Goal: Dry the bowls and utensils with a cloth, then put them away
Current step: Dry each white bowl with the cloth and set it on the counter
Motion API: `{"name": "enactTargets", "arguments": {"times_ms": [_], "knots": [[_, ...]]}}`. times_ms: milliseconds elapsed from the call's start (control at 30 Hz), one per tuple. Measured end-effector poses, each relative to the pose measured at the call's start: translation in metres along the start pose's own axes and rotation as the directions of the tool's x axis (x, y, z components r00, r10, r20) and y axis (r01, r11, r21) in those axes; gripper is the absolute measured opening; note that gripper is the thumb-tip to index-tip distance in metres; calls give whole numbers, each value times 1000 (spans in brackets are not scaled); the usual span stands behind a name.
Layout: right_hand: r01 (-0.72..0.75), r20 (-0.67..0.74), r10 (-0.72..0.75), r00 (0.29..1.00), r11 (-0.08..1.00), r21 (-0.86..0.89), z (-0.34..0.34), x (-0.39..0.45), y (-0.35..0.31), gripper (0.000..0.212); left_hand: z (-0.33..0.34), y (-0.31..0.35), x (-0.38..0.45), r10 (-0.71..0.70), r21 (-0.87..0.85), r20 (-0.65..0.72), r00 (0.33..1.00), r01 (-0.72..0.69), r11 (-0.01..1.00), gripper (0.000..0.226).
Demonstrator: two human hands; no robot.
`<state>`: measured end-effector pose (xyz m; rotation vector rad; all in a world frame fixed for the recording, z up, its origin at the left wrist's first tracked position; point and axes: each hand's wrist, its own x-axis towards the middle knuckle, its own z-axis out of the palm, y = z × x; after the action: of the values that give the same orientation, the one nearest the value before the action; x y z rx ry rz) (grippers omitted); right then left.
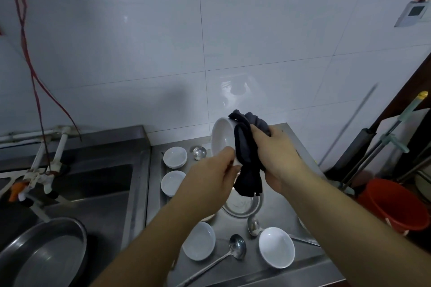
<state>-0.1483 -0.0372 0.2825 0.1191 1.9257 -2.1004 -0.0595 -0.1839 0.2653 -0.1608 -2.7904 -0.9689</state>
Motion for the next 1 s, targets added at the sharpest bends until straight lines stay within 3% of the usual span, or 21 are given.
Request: {"name": "enactTargets", "arguments": {"times_ms": [67, 167, 300, 467, 567, 633, 667, 700, 767, 833, 867, 933, 1000], "knots": [[-40, 27, 38, 999, 997, 71, -6, 2, 0, 20, 2, -1, 2, 37, 102, 33, 999, -40, 994, 14], [-77, 74, 71, 995, 994, 74, -10, 2, 1, 34, 9, -3, 2, 102, 201, 74, 992, -115, 973, 18], [-27, 24, 25, 999, 996, 84, -19, 3, 16, 31, 22, -8, 4, 155, 298, 135, 979, -189, 936, 19], [-36, -2, 38, 999, 978, 205, -31, 10, 32, 30, 36, -15, 4, 283, 329, 39, 958, -280, 902, 21], [-123, 13, 126, 992, 938, 325, -38, 15, 41, 30, 45, -19, 4, 168, 192, -178, 970, -133, 972, 35], [-163, 19, 167, 986, 917, 365, -45, 17, 47, 34, 49, -23, 8, -62, -15, -319, 946, 61, 998, 39], [-170, 16, 177, 984, 911, 375, -50, 19, 50, 37, 52, -26, 11, -217, -158, -313, 925, 174, 972, 38], [-180, 12, 190, 982, 905, 386, -55, 20, 53, 38, 55, -27, 14, -362, -303, -242, 900, 285, 909, 38], [-214, 12, 229, 973, 887, 410, -64, 23, 59, 38, 64, -29, 21, -540, -599, -20, 841, 422, 680, 31], [-252, 35, 262, 964, 873, 417, -74, 27, 65, 39, 75, -27, 25, -598, -803, 153, 787, 451, 388, 23], [-263, 35, 273, 961, 871, 414, -80, 29, 68, 40, 80, -25, 28, -595, -850, 200, 778, 440, 289, 23], [-266, 22, 281, 959, 874, 407, -93, 36, 72, 38, 91, -24, 34, -587, -875, 254, 769, 441, 199, 21], [-245, 7, 263, 965, 890, 384, -110, 44, 74, 29, 105, -24, 43, -592, -869, 286, 754, 464, 171, 17]]}}
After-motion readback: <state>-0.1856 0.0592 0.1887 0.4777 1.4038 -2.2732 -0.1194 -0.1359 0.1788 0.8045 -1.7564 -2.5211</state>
